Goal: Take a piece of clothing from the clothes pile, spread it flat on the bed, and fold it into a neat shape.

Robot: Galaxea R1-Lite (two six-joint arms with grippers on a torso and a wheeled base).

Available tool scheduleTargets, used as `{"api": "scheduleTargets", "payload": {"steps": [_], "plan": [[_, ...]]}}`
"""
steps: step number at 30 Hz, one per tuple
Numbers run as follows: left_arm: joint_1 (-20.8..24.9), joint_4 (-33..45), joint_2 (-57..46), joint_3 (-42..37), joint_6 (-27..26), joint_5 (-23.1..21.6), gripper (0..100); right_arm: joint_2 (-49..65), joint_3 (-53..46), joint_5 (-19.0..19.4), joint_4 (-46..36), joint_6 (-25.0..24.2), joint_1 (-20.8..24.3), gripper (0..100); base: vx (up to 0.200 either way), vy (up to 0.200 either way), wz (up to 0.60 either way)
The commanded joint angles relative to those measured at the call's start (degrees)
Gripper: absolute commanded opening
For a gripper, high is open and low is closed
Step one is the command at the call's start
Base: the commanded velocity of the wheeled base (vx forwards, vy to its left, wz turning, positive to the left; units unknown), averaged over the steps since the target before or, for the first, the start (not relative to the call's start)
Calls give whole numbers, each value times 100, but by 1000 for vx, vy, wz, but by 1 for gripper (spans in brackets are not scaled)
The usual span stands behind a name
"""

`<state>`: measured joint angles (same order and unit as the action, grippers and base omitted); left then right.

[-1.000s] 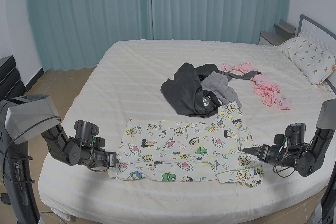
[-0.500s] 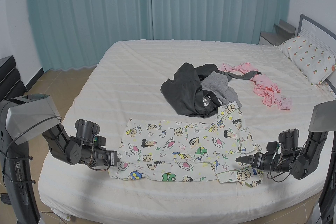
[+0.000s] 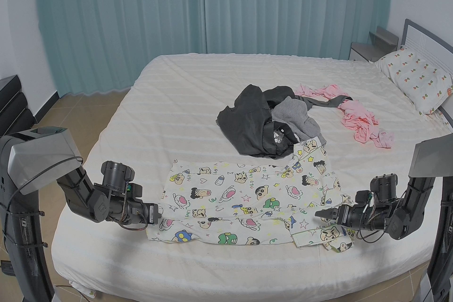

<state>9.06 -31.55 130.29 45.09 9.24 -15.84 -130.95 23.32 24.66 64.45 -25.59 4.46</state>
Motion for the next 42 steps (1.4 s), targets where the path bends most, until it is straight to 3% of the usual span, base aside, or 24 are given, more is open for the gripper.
{"api": "scheduleTargets", "payload": {"steps": [1,8,16,17,27,34,42], "plan": [[0,0,5,-9,-1,2,0,-27,-196,4,6,265,-244,100,0,0,0],[0,0,22,-1,8,-7,0,-141,-38,65,24,405,-253,100,0,0,0],[0,-62,58,-1,25,2,0,-317,445,83,-56,379,64,100,0,0,0],[-9,-62,66,-1,25,2,0,-370,498,83,-56,379,72,0,0,0,0],[-9,-71,49,35,16,10,0,-458,683,91,76,300,-112,0,0,0,0],[0,-194,189,228,60,520,0,-141,586,48,410,-394,-156,0,0,0,0],[26,-361,471,509,227,564,0,-229,577,30,525,-447,-200,0,0,0,0]]}}
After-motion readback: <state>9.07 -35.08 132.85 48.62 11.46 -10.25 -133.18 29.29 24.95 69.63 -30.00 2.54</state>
